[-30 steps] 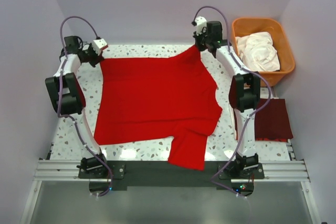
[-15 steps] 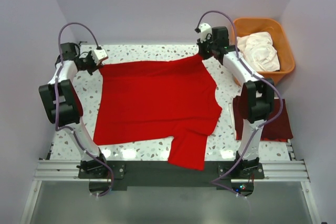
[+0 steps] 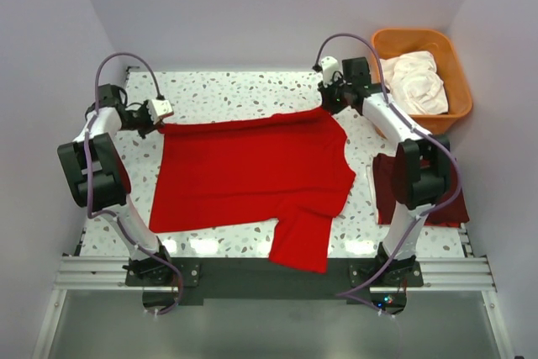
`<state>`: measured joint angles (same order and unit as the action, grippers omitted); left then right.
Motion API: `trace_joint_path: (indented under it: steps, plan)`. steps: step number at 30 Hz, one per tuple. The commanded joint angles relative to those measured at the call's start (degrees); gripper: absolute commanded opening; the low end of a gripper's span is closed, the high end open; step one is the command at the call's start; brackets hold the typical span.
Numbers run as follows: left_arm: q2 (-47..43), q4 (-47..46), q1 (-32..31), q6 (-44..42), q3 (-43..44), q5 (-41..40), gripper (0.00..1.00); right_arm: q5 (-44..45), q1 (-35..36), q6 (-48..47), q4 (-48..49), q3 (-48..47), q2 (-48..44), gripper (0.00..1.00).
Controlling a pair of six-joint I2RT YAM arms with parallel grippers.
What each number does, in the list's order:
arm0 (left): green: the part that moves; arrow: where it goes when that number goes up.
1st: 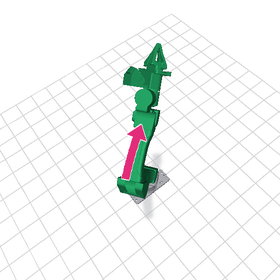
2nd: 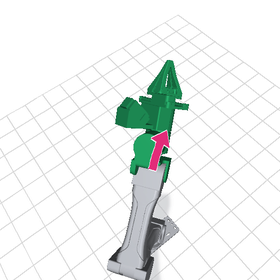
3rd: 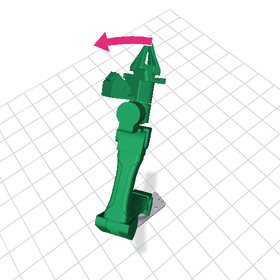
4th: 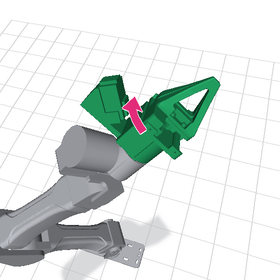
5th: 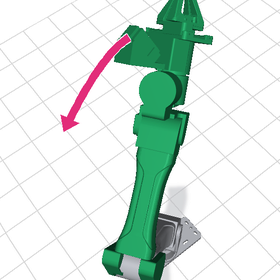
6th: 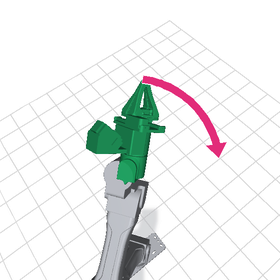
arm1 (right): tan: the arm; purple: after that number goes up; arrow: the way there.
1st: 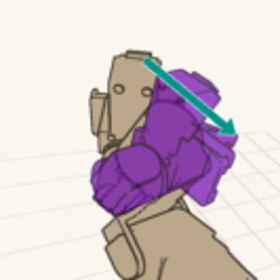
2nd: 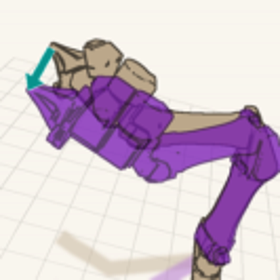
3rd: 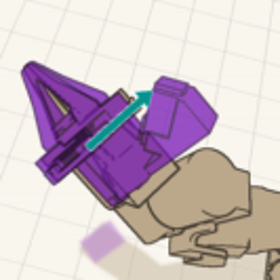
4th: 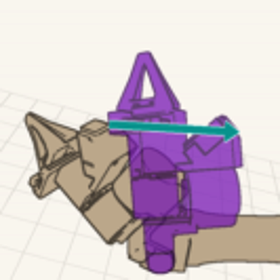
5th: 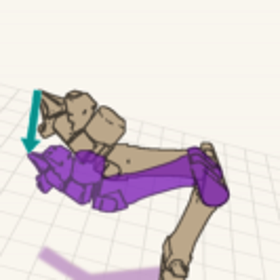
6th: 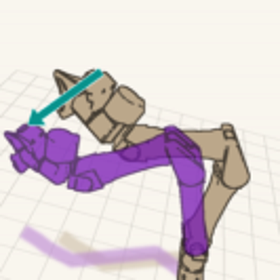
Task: Fold and stack the t-shirts
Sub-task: Fold the tshirt
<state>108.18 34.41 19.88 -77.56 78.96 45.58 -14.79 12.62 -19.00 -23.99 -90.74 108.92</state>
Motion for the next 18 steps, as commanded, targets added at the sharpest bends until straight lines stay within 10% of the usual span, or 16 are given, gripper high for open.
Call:
trace_joint_path:
  steps: [1,18]
  plan:
    - [-2.5,1.2,0.6,-3.1,-1.4,-0.3,0.00,-1.4,-0.1,-1.9,-2.3,2.1,-4.7,0.00]
    - [-3.0,-2.1,0.5,-1.7,-3.5,-2.2,0.00,1.9,3.7,-0.2,-3.4,10.0,-11.6,0.00]
